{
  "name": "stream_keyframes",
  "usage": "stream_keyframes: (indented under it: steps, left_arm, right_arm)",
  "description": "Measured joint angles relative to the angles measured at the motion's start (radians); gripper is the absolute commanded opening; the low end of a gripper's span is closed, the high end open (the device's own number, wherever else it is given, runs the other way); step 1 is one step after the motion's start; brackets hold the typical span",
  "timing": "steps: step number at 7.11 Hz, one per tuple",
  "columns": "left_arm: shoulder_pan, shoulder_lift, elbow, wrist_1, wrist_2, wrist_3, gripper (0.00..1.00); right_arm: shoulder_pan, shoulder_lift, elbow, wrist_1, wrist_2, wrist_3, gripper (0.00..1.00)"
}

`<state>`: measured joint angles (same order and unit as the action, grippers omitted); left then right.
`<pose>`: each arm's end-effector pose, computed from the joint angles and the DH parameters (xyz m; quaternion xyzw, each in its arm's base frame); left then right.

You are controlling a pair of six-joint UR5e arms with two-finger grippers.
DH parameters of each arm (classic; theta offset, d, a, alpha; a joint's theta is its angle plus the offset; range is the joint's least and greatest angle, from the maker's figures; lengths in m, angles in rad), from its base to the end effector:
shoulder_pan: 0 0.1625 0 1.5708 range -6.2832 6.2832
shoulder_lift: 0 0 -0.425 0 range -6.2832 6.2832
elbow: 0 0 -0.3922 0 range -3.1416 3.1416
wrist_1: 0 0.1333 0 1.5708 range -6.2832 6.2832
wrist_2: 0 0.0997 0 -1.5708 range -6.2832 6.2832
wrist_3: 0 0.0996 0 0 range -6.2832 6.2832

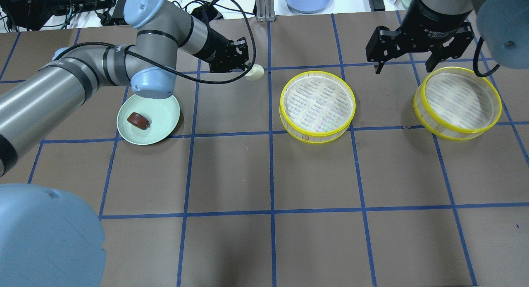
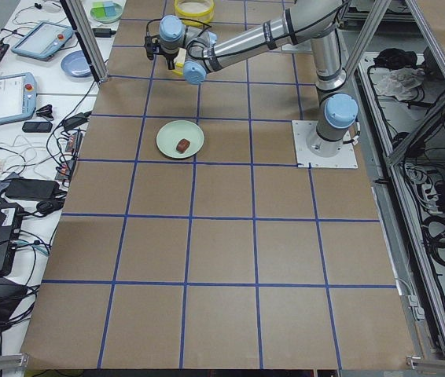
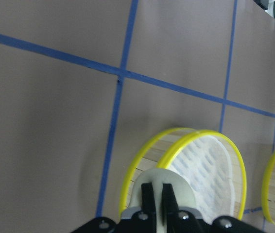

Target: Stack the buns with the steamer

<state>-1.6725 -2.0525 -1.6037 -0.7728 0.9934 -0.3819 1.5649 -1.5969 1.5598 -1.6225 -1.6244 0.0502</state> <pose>-0.2534 -0.6349 0.2939 0.0927 -0.9453 0.0639 0.3061 0.1251 -0.4897 0.5117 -0.0292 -0.9982 0.0450 0.0258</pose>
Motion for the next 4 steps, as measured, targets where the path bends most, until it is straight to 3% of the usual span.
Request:
stream_keyframes:
  steps: [2, 3, 4]
  left_arm:
    - [-0.081, -0.060, -0.002, 0.068, -0.012, -0.072, 0.04]
    - [-0.113, -0.089, -0.003, 0.097, -0.008, -0.104, 0.69]
    - [-0.134, -0.110, -0.004, 0.116, 0.000, -0.128, 0.99]
  right_arm:
    - [-0.028, 0.000, -0.001, -0.004, 0.003, -0.017, 1.00]
    - [-0.068, 0.000, -0.001, -0.004, 0.009, -0.060, 1.00]
    - [-0.125, 0.001, -0.001, -0.003, 0.013, -0.121, 1.00]
